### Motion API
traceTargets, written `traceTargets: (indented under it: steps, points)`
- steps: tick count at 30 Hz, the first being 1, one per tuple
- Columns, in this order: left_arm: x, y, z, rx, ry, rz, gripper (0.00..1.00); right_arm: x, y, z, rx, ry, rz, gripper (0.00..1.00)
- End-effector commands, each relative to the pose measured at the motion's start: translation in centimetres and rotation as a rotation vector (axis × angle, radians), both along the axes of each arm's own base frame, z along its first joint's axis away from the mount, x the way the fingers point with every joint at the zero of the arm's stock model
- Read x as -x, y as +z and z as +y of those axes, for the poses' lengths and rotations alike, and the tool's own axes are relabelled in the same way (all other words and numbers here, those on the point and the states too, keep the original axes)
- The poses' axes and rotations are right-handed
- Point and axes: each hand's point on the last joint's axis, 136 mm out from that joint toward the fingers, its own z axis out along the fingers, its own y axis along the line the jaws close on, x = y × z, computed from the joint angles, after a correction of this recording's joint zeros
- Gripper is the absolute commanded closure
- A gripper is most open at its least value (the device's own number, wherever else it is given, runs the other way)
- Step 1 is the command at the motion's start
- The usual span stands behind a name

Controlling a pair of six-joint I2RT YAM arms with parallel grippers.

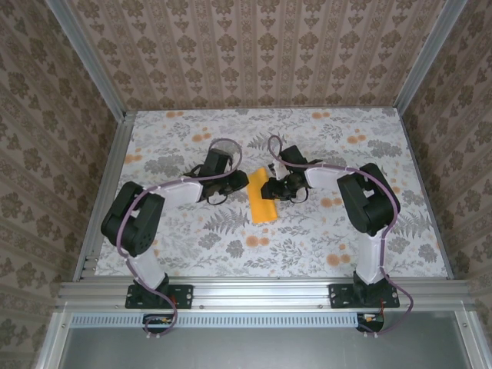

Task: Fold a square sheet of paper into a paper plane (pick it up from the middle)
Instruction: Hold the square sheet of paper at the center of the table.

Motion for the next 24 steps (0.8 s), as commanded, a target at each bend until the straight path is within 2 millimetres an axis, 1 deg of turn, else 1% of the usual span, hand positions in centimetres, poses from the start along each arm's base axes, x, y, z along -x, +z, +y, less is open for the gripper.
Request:
traceTargets:
  steps: [1, 7, 24]
  points:
    - [0.3, 0.1, 1.4, -0.007, 0.039, 0.01, 0.74, 1.8, -3.4, -2.0, 0.127, 0.027, 0.086, 0.65]
    - [0.6, -0.3, 1.7, -0.003, 0.035, 0.023, 0.74, 1.8, -3.7, -2.2, 0.157, 0.048, 0.087, 0.65]
    - [0.9, -0.9, 0.3, 0.018, -0.015, 0.051, 0.74, 2.0, -5.1, -2.8, 0.219, 0.024, 0.133, 0.64]
